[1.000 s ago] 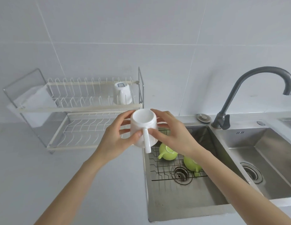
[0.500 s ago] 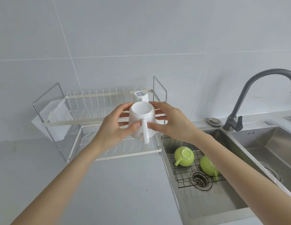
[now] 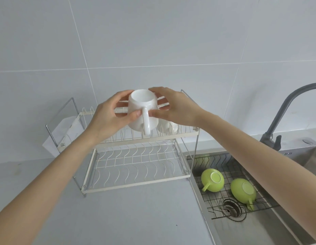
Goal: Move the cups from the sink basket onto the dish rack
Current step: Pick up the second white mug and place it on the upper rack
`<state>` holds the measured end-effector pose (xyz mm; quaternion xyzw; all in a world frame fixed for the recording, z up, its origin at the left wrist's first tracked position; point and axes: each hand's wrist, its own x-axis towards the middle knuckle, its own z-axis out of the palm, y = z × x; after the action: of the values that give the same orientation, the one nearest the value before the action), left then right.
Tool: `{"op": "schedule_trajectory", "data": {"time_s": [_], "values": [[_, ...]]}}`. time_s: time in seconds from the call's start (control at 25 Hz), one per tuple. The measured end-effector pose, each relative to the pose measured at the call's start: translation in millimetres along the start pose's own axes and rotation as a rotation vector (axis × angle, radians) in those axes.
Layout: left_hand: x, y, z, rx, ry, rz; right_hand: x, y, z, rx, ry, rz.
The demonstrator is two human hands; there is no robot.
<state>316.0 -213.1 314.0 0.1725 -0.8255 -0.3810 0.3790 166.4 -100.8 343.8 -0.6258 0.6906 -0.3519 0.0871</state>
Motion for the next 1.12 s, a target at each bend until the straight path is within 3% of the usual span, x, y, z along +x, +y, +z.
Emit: {"op": "schedule_trajectory", "data": {"time_s": [0.28,0.72,1.12], "values": [[37.2,-43.1,-22.8,0.043,-0.031,-0.128,62.2,13.5,24.7,-0.069,-0.073,0.04],[65.0,-104.5,-10.1,0.135,-0.248,-0.35,107.1,63.0,74.5,-0.141,-0.266,0.191],[66.9,-108.4,-1.8,0.221,-0.292,-0.381,108.9,72.1,79.5,-0.167,-0.287,0.226]]}}
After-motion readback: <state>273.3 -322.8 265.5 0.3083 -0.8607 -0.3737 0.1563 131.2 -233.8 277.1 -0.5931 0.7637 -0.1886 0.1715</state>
